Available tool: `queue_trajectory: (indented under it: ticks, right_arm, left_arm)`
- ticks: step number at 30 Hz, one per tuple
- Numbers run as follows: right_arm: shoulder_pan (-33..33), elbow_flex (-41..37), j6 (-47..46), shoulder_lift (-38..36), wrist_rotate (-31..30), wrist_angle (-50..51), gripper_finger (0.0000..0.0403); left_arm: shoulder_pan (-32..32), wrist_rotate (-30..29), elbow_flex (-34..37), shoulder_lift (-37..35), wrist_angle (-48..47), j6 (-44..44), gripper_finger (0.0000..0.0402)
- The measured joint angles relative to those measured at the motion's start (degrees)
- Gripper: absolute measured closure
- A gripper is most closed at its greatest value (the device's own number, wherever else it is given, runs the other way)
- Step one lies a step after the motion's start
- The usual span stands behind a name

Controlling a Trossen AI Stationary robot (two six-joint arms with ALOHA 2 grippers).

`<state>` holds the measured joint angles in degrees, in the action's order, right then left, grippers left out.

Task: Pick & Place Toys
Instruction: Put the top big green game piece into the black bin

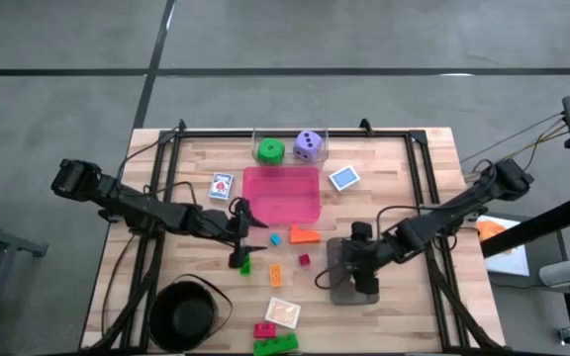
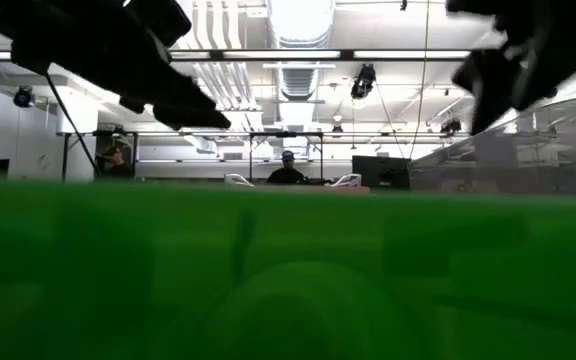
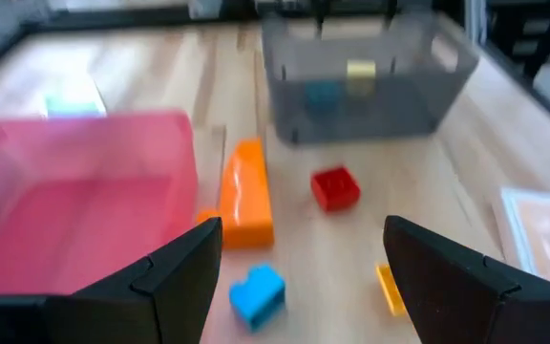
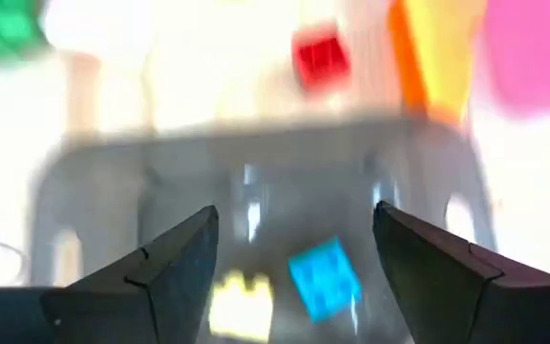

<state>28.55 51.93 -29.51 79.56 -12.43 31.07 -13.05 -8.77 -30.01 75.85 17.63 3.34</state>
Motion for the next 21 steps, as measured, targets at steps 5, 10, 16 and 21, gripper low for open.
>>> queue_trajectory:
  ticks: [5,10,16,21]
  right_arm:
    - [2.5,-1.2,6.6,-1.1,-10.2,-12.1,0.0124]
    - [3.0,-3.9,17.6,0.0,-17.3,-29.1,0.0124]
    - [2.4,-10.7,32.5,3.6,-18.8,-60.6,0.0124]
    - [2.0,-17.5,40.1,7.0,-18.4,-84.2,0.0124]
  left_arm:
    - [-1.1,0.0,-4.8,0.0,-12.8,1.2,0.0107]
    - [-1.5,0.0,-8.9,0.1,-21.7,1.2,0.0107]
    - [-1.5,-1.2,-9.5,0.1,-21.1,1.2,0.0107]
    - [-1.5,-2.2,-9.4,0.1,-20.7,1.2,0.0107]
